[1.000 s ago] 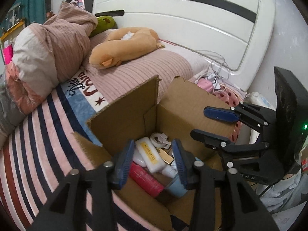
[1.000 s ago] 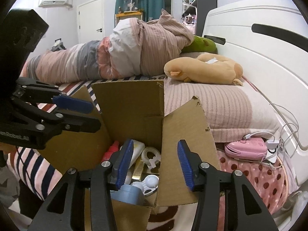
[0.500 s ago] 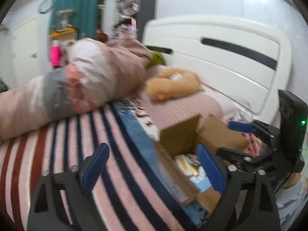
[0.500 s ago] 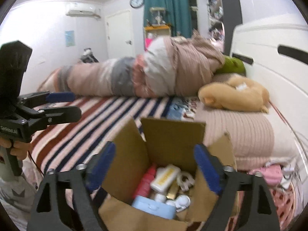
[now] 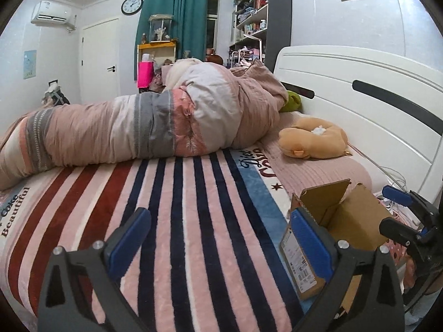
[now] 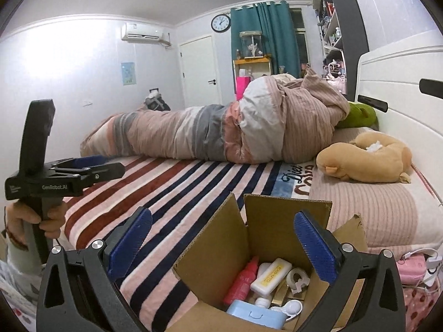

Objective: Organize rigid objects

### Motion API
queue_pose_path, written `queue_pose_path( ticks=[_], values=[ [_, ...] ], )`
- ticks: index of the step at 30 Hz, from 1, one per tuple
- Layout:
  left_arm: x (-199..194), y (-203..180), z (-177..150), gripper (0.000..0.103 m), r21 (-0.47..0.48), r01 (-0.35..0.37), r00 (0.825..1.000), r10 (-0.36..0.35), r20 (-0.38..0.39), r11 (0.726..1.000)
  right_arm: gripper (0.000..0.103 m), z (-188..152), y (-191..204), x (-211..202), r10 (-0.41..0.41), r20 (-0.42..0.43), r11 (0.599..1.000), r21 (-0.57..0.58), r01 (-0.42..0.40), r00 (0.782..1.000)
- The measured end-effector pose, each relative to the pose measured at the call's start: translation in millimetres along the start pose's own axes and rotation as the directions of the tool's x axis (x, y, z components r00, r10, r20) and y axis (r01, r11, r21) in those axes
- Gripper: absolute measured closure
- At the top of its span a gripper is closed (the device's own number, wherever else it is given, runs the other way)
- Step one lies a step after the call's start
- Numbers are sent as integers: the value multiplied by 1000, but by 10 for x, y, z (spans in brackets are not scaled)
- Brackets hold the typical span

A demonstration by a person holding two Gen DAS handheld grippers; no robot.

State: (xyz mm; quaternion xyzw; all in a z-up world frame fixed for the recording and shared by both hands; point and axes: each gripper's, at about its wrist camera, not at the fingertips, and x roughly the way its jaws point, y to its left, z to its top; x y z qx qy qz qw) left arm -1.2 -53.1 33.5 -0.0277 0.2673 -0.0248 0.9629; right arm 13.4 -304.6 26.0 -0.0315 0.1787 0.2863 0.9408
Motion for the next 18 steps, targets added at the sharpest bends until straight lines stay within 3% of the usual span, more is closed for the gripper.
queue_pose_path(
  ticks=[18],
  values=[
    [-50,-1,-14,3,0,-18,1000,18,2,1000,0,-18,-9,-27,-9,-3,1000,0,9,1000]
  ],
)
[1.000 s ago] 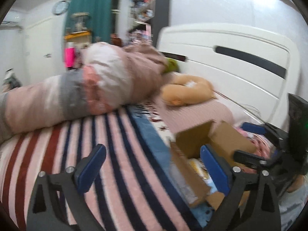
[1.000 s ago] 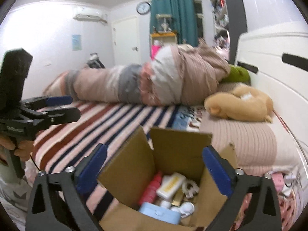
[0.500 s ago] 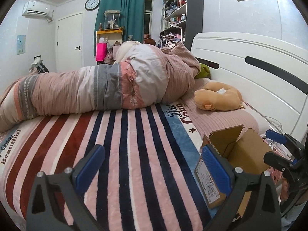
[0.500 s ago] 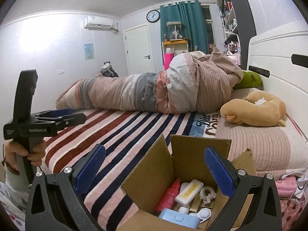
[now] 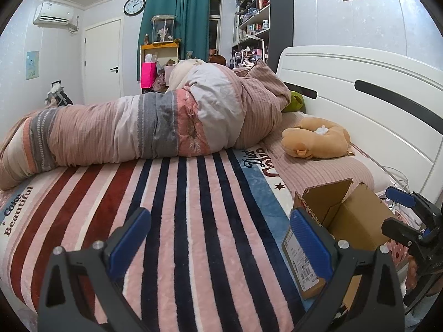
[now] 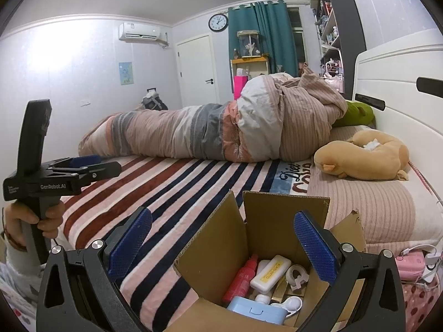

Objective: Organize rigid objects

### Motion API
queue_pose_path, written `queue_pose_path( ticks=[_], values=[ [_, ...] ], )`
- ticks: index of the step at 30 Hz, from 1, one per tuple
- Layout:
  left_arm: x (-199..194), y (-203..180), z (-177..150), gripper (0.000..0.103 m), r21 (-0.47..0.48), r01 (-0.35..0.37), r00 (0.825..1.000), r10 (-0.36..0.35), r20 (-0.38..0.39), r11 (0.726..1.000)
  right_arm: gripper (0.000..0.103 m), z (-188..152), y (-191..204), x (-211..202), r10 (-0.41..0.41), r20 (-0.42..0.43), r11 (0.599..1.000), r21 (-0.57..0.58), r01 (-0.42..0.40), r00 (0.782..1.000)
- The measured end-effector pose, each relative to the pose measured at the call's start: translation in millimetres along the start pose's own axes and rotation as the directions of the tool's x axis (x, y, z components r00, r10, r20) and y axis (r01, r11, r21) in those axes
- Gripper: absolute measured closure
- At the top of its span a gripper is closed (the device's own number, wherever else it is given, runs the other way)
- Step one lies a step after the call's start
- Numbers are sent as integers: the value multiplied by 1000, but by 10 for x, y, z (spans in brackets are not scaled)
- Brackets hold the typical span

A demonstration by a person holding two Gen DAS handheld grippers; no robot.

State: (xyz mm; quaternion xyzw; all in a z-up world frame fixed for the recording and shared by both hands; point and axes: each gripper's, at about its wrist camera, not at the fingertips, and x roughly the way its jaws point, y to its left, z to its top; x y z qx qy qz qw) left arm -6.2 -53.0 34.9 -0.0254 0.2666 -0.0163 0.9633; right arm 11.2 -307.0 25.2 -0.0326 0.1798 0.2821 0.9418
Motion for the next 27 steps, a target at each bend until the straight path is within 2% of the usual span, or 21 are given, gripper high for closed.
queue_pose_path(
  ticks=[27],
  values=[
    [-18,24,-23,3,2,-7,1000,7,-1,1000,0,-48,-1,-18,4,2,1000,3,-4,1000]
  ],
)
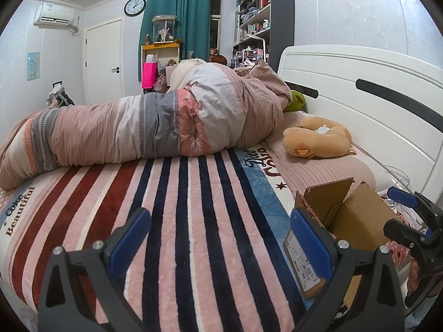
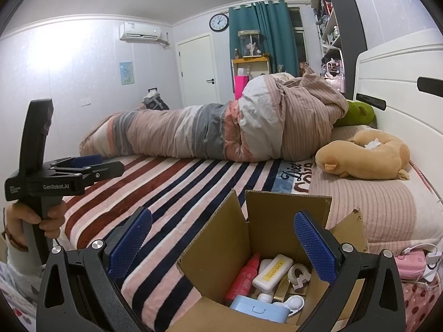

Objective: Organize rigid objects

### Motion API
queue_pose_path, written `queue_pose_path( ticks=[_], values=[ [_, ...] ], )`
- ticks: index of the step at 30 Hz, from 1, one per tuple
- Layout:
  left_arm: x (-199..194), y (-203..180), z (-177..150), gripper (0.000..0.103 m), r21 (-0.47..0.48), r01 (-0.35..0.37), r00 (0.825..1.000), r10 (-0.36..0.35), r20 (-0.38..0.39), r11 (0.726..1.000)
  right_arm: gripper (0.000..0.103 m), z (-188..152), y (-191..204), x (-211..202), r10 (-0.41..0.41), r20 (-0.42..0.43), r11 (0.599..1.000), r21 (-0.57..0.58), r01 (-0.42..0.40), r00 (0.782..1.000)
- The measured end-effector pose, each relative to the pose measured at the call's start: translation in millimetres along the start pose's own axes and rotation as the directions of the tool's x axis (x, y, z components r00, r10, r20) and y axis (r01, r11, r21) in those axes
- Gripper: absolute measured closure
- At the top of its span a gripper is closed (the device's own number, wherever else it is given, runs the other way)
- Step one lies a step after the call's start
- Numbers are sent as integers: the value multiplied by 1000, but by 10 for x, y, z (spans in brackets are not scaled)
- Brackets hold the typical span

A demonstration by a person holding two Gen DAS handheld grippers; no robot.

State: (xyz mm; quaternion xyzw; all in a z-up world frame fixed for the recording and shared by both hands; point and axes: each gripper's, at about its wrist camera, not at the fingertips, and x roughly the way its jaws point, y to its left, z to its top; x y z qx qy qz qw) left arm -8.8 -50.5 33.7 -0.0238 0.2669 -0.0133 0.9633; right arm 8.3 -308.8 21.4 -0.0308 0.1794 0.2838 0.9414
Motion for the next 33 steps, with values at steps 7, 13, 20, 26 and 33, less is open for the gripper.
queue_pose_path(
  ticks=[7,13,20,26,33],
  values=[
    [5,15,0,3,0,-4,1000,4,-3,1000,0,-13,-3,-15,-7,-9,1000,-3,7,1000],
    [10,12,2,3,2,-7,1000,7,-3,1000,0,-11,-25,-28,-7,-10,1000,-1,7,1000],
    [8,21,-5,3,1,-8,1000,8,-3,1000,0,-8,-38,-23,-6,-11,1000,-1,6,1000],
    [10,33,-14,3,0,-12,1000,12,-4,1000,0,-8,-38,-22,-4,-11,1000,-1,4,1000],
    [9,28,-11,3,5,-11,1000,11,-1,1000,0,-8,-39,-25,-6,-11,1000,-2,6,1000]
  ],
)
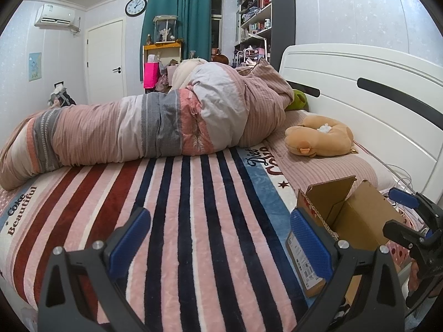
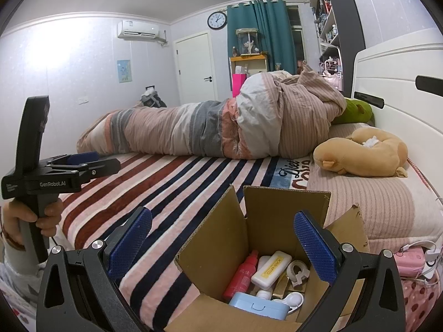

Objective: Organize rigid objects

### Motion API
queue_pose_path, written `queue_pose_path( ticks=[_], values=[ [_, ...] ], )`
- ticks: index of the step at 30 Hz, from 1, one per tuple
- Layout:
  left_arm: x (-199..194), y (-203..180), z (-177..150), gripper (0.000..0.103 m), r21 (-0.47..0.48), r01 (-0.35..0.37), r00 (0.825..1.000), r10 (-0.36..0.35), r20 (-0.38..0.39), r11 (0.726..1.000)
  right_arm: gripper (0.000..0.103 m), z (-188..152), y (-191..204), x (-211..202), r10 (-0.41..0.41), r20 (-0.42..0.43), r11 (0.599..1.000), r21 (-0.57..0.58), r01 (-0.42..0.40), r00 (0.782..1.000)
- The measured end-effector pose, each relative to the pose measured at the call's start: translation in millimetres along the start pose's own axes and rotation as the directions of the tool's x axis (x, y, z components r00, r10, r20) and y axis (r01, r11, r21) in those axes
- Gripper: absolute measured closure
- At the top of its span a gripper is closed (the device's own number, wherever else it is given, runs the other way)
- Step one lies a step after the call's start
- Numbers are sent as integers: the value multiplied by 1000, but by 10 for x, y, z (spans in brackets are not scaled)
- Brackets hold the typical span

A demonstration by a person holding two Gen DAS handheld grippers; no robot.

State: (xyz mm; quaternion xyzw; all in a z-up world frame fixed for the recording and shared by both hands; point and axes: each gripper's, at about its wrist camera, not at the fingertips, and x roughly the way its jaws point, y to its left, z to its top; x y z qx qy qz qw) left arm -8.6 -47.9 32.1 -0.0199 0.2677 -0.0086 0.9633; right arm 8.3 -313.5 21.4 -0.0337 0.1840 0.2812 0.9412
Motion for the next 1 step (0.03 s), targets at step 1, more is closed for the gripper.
queue_pose_path(
  ticks=[1],
  values=[
    [-2,-6,-3,3,-1,-3,1000,3,0,1000,0,3,1,6,1,-1,1000,1,-1,1000]
  ],
)
